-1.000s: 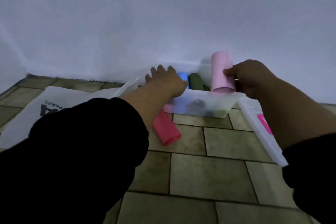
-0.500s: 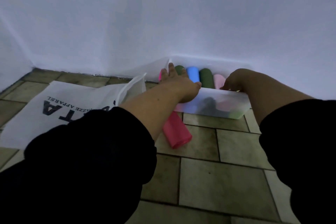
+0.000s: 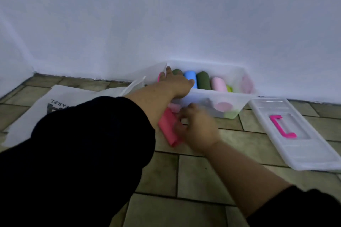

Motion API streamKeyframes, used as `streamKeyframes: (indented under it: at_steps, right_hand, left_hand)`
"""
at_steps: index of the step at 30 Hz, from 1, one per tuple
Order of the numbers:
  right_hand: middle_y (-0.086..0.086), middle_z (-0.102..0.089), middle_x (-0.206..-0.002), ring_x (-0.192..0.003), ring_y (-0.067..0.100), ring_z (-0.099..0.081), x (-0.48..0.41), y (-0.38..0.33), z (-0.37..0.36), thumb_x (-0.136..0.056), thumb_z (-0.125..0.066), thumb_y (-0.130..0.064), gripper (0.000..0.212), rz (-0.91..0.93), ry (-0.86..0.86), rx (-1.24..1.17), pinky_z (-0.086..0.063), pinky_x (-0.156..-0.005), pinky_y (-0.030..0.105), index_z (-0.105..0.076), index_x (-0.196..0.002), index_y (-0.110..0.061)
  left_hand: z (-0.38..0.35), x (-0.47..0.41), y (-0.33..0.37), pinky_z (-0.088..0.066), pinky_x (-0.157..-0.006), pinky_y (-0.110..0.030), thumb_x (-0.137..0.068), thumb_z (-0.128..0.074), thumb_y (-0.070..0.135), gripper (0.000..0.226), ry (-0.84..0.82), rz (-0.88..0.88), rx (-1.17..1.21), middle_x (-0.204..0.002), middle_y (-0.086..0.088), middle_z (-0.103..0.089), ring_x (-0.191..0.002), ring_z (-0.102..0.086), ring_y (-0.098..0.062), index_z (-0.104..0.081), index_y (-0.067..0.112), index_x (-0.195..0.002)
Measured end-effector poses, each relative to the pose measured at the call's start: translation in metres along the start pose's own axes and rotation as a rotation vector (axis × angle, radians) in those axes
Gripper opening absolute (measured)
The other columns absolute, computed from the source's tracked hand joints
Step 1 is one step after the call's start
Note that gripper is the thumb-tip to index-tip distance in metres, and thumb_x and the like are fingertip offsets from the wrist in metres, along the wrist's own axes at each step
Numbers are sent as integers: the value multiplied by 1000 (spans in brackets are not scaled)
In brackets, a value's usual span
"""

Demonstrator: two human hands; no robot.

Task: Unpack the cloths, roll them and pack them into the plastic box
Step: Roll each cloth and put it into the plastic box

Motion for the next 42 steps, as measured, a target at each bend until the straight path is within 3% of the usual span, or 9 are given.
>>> streamKeyframes:
  at_steps: [3, 8, 14, 17, 21, 29, 32, 37, 42]
  right_hand:
    - [8, -52, -119, -102, 32, -55, 20, -13, -47, -74, -59, -56, 68, 43, -248, 295, -39, -76, 36, -45, -130, -22]
    - [8, -53, -108, -92, 34, -56, 30, 3, -31, -82, -55, -34, 40, -41, -173, 235, -36, -65, 33, -46, -120, -22]
    - [-7, -52, -77, -70, 20, -55, 63, 28, 1, -77, -63, -41, 23, -312, -180, 33, -31, -53, 28, -46, -85, -28]
    - [-5, -64, -71, -65, 16, -60, 79, 28, 2, -73, -68, -28, 19, -475, -193, -269, -43, -54, 28, -49, -72, -26]
    - [3, -70, -78, -75, 22, -67, 102, 24, 9, -72, -69, -12, 13, -598, -148, -560, -56, -71, 39, -58, -78, -17]
    - [13, -64, -87, -79, 26, -60, 108, 23, 11, -82, -64, -9, 15, -784, -222, -1182, -51, -63, 36, -51, -86, -15]
    - [15, -66, -87, -78, 27, -65, 87, 28, 27, -80, -60, 7, 22, -773, -170, -1362, -56, -57, 37, -53, -85, -14]
    - [11, -65, -78, -57, 19, -65, 25, 62, 87, -78, -62, 9, 25, -689, -2, -1245, -53, -47, 28, -54, -82, -15]
    - [8, -62, -95, -82, 27, -66, -44, 124, 139, -75, -72, -8, 23, -710, 221, -524, -58, -67, 41, -58, -92, -15]
  left_hand:
    - [2, 4, 1, -5, -116, -48, -96, -32, 33, 55, 56, -84, 10, -156, -16, -9, -144, 3, -37, -25, 12, -146]
    - [9, 67, -18, -31, -101, -32, -81, -59, 23, 51, 513, -35, 540, -132, -11, -47, -124, -40, -27, -48, 18, -130]
    - [-117, 127, -35, -47, -74, -33, -91, -50, 14, 38, -65, 471, 1300, -125, -21, -58, -102, -61, -34, -53, 1, -126]
    - [-124, 127, -30, -50, -71, -31, -94, -45, 12, 34, -82, 508, 1326, -110, -15, -61, -82, -59, -24, -54, -2, -124]
    - [-126, 129, -20, -48, -94, -44, -93, -50, 19, 32, -109, 570, 1430, -110, -17, -61, -101, -58, -31, -54, 2, -119]
    - [-114, 127, -1, -54, -73, -48, -92, -53, 9, 30, -116, 404, 1715, -113, -16, -60, -95, -62, -34, -49, 16, -121]
    - [-85, 111, 10, -52, -86, -50, -92, -55, 13, 36, -17, 240, 1561, -120, -14, -59, -102, -60, -33, -47, 14, -127]
    - [-10, 60, 32, -41, -95, -36, -91, -50, 44, 61, 186, -93, 770, -138, -8, -48, -115, -50, -21, -33, 15, -141]
    - [23, 1, 12, -12, -112, -52, -84, -35, 68, 89, 262, 56, 70, -159, -9, -7, -144, -6, -34, -5, 17, -150]
Point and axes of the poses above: each hand's wrist, its own x-axis away from the middle knuckle, its own z-axis out of the back of the hand, y = z × x, the point moved 7 cm from there along -x, towards the middle knuckle
